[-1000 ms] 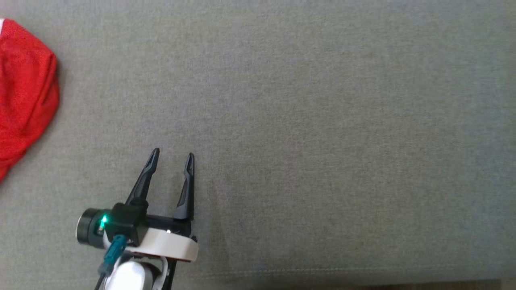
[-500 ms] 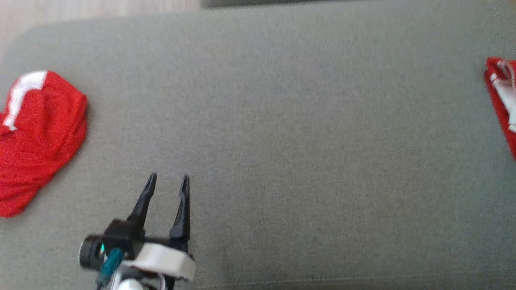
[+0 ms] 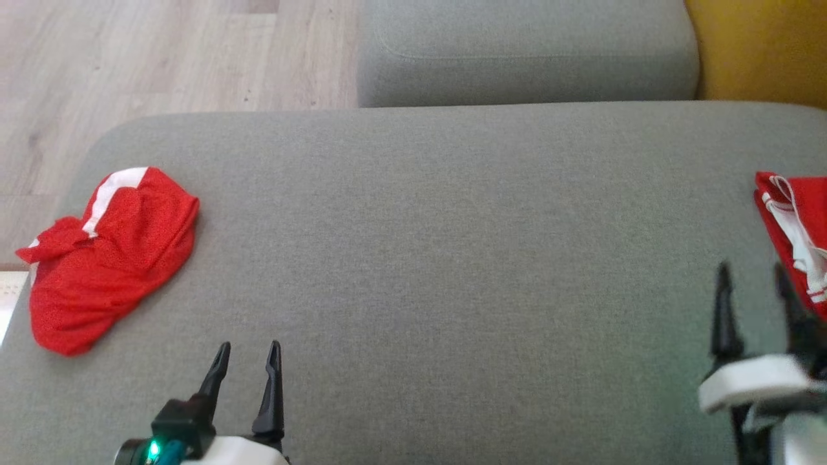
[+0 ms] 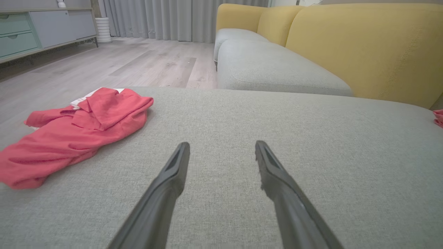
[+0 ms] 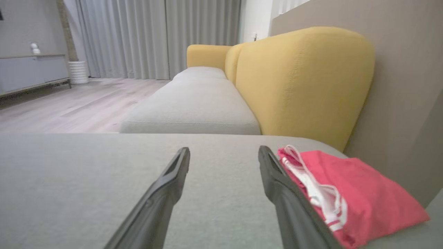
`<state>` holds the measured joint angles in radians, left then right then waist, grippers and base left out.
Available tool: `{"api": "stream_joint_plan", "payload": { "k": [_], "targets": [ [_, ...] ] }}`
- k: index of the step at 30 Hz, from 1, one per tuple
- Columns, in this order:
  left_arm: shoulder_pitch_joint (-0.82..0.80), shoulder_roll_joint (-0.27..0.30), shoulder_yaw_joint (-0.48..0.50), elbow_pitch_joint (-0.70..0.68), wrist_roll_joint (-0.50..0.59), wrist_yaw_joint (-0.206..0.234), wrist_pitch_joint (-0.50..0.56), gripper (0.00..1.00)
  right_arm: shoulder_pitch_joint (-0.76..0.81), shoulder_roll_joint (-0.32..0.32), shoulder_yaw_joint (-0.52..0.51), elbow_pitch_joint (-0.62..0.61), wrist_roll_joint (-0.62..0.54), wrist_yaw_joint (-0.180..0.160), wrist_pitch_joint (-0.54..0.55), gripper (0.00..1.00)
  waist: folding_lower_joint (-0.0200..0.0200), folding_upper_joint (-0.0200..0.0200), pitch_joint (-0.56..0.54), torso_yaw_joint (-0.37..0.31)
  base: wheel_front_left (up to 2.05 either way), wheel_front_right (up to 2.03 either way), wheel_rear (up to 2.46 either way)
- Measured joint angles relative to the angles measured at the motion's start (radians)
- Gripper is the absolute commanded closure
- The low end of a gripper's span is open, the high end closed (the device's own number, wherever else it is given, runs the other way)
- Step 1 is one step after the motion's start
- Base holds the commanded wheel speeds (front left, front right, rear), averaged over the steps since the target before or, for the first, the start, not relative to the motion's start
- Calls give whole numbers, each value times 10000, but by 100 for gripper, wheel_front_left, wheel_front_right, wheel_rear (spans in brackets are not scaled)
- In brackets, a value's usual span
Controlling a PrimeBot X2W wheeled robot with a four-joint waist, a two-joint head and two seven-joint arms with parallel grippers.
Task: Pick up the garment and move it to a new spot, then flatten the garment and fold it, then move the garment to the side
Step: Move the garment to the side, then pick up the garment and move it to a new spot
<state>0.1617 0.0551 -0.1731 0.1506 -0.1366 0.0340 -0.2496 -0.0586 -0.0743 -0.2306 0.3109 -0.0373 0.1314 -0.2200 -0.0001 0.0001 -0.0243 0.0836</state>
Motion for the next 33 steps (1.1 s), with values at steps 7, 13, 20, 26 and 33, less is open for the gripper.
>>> {"api": "stream_joint_plan", "payload": {
  "k": [7, 13, 20, 26, 33],
  "targets": [
    [0, -2, 127, 366, 0, -54, 2, 0, 1732, 311, 999, -508, 299, 0, -165, 0, 0, 0, -220, 55, 0, 0, 0],
    [0, 0, 163, 483, 0, -157, 2, 0, 2169, 355, 1448, -454, 882, 0, -268, 0, 0, 0, -275, 26, 0, 0, 0],
    [0, -2, 165, 506, 2, -301, 2, 0, 2163, 351, 1488, -675, 1256, 0, -278, 0, 0, 0, -256, -56, 0, 0, 0],
    [0, -2, 153, 506, 4, -349, 2, 0, 2163, 351, 1484, -711, 1256, 0, -278, 0, 0, 0, -235, -73, 0, 0, 0],
    [-14, -2, 54, 508, 4, -351, 2, 0, 2166, 351, 1404, -736, 1256, 0, -278, 0, 0, 0, -168, 75, 0, 0, 0]
  ]
}}
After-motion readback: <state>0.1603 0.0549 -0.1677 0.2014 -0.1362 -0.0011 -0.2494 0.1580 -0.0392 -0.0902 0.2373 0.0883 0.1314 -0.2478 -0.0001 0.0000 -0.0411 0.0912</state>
